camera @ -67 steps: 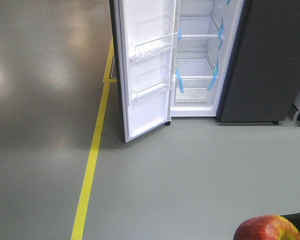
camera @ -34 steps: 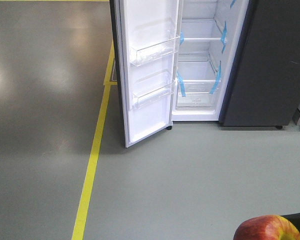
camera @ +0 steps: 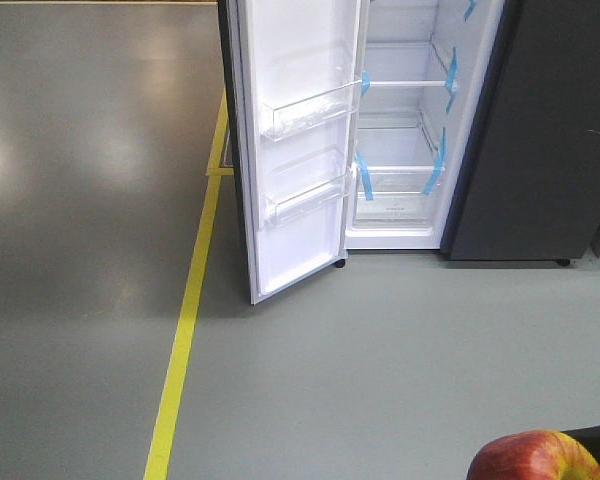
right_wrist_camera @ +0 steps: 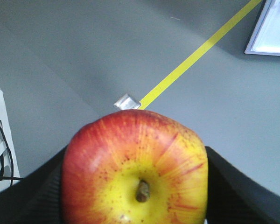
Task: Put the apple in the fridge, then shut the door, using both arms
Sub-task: 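Continue driving up to the fridge door with the apple held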
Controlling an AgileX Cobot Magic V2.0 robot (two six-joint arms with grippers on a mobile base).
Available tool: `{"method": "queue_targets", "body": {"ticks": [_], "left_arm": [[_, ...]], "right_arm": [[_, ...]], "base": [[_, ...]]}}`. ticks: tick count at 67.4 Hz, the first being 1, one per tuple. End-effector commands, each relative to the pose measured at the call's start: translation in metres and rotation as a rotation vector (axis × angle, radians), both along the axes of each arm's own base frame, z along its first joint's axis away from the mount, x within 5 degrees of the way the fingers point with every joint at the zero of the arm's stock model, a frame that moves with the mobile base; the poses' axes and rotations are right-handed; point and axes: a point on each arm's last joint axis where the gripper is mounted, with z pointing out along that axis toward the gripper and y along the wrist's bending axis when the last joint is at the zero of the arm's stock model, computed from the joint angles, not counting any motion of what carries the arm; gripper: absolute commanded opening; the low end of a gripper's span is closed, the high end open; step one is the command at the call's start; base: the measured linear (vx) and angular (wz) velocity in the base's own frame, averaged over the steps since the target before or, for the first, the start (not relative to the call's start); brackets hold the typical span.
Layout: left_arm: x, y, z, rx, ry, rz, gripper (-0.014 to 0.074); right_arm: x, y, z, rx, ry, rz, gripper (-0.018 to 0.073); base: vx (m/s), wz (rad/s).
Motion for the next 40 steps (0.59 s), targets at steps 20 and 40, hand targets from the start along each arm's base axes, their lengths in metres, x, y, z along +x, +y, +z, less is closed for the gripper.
{"method": "queue_targets", "body": {"ticks": [20,40], "left_arm": [[-0.0002,0.0003,-0.0019,-0.011,-0.064,0.004,-0.0005],[-0.0002,0.0003,-0.0019,-0.011,-0.064,0.004,-0.0005]], "right_arm": [[0.0023,0.0022,0.0134,0.067,-0.068,-0.006,0.0169],[0.0023,0.0021,0.0133,0.066,-0.067,-0.006,0.0169]], "base": [[0.09,0.00],[0.10,0.00]]}}
